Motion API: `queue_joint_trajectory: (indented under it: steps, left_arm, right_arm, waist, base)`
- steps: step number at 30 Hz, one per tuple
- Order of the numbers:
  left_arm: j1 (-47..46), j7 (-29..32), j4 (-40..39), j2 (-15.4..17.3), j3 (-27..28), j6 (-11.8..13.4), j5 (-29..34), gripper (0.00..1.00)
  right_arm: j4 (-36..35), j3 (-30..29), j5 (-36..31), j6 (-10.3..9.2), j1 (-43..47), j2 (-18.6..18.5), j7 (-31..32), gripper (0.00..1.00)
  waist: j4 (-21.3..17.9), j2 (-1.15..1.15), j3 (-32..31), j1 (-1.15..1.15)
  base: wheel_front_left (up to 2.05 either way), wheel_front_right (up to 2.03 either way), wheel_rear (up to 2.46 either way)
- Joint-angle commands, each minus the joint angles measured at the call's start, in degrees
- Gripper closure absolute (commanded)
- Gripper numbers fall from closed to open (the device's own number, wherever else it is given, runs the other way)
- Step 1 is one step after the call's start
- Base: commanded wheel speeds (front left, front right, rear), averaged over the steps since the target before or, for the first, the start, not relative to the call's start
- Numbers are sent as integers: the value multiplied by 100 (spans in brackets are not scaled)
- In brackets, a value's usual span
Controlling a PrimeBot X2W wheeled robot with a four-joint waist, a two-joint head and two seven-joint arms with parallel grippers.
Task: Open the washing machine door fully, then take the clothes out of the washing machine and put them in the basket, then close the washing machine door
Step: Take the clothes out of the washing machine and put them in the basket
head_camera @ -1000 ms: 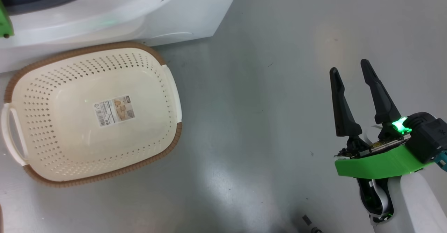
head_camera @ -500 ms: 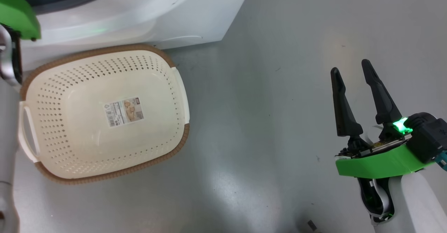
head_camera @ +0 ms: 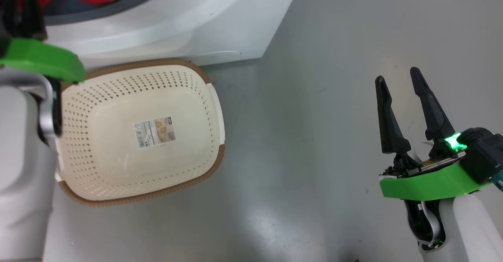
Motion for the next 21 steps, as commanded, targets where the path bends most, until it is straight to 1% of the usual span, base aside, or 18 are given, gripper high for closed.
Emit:
queue_joint_trajectory:
  steps: [1, 3, 4, 9, 16, 21]
  left_arm:
    - [279, -68, -423, 190, 174, 98, -33, 100]
    - [505, -68, -702, 171, 198, 148, -26, 100]
    - [505, -68, -702, 171, 198, 148, -26, 100]
    - [1022, -68, -1402, 128, 232, 257, 13, 100]
    - [1568, -44, -1993, 57, 163, 292, -36, 100]
    - [1902, 63, -2534, 5, 72, 369, -30, 100]
  right_arm:
    - [-135, 84, -25, 35, 173, -43, -36, 0]
    - [-129, 68, -34, 35, 200, -43, -36, 0]
    - [-129, 68, -34, 35, 200, -43, -36, 0]
    - [-154, 11, -67, 35, 245, -43, -36, 0]
    - [-172, -46, -98, 35, 298, -43, -36, 0]
    - [-189, -118, -120, 35, 352, -43, -36, 0]
  waist:
    - [59, 0, -100, 0]
    - [84, 0, -165, 0]
    - [84, 0, -165, 0]
    - [154, 0, -314, 0]
    - [282, 0, -519, 0]
    - [361, 0, -639, 0]
  base:
    - [0, 0, 0]
    - [0, 0, 0]
    - [0, 0, 0]
    - [0, 0, 0]
    - [0, 0, 0]
    - [0, 0, 0]
